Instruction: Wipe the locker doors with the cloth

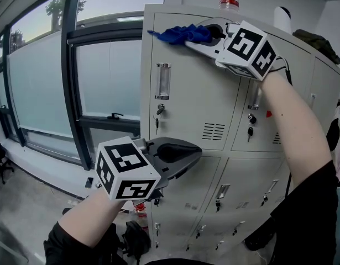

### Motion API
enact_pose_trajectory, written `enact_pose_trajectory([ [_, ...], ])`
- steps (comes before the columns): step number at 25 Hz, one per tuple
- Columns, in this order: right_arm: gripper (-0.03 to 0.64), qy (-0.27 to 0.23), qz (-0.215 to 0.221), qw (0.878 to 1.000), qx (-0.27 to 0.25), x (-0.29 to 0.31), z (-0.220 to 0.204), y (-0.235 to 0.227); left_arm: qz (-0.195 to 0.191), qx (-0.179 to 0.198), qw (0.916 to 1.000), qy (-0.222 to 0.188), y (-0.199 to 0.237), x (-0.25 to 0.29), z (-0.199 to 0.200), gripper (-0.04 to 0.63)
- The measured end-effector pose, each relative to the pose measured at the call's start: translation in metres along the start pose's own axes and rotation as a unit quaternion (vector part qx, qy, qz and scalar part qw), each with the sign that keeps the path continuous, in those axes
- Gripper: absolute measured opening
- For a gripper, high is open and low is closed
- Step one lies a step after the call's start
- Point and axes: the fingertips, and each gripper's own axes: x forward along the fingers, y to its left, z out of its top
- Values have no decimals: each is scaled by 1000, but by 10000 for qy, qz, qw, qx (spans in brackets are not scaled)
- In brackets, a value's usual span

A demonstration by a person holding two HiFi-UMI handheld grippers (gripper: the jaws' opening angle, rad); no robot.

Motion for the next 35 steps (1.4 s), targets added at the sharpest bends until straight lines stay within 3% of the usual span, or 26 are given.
enact_pose_trajectory([
  [19,103,143,721,9969,287,-3,-31,105,-51,-106,9999,43,-4,1,-12,8],
  [35,103,262,1402,9867,784,0,-57,204,-142,-175,9997,5,-21,-5,-18,8],
])
